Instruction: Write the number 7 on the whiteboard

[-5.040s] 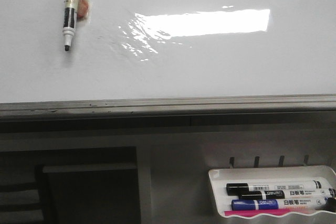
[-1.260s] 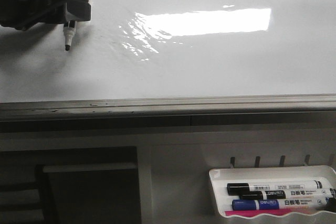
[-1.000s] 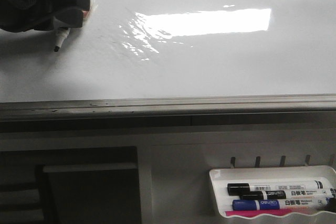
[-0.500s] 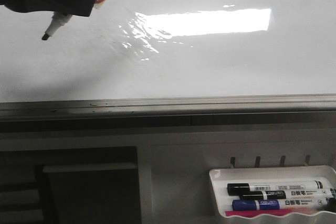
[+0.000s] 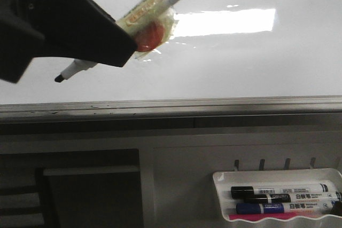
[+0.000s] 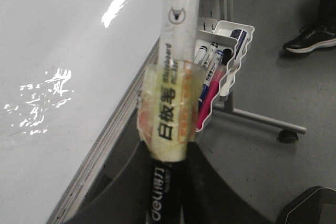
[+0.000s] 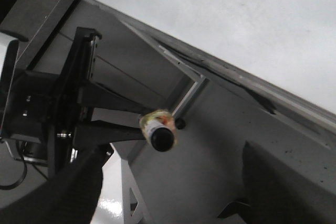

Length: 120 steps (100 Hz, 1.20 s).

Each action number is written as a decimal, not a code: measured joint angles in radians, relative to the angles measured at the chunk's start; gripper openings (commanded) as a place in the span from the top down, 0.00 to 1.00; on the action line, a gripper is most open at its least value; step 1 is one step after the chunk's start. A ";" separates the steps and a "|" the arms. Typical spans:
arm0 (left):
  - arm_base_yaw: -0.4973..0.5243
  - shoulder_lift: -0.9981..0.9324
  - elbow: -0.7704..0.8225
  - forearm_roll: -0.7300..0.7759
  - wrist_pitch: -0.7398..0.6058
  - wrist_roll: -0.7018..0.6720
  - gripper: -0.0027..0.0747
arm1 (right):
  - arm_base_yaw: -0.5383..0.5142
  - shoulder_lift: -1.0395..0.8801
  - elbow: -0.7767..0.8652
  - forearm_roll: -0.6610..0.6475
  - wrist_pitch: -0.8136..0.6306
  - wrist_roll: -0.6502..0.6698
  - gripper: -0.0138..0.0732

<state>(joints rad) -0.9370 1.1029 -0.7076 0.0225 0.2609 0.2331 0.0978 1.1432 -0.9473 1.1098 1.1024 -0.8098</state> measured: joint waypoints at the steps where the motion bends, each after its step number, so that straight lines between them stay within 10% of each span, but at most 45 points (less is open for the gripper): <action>1: -0.002 0.004 -0.002 0.003 0.007 0.000 0.99 | 0.004 0.008 -0.005 -0.003 0.002 0.000 0.28; 38: -0.004 0.032 -0.077 0.044 0.060 0.002 0.99 | 0.144 0.155 -0.100 -0.055 0.012 0.000 0.30; 79: -0.004 0.034 -0.085 0.050 0.065 0.002 0.99 | 0.174 0.204 -0.111 -0.057 0.007 -0.043 0.92; 102: -0.004 0.035 -0.085 0.057 0.069 0.004 0.98 | 0.174 0.206 -0.113 -0.045 0.012 -0.074 0.91; 120: -0.004 0.035 -0.085 0.057 0.069 0.004 0.53 | 0.174 0.206 -0.113 -0.044 0.009 -0.084 0.91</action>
<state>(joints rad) -0.9412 1.1382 -0.7928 0.0793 0.3302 0.2371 0.2717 1.3492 -1.0605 1.0658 1.1118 -0.8937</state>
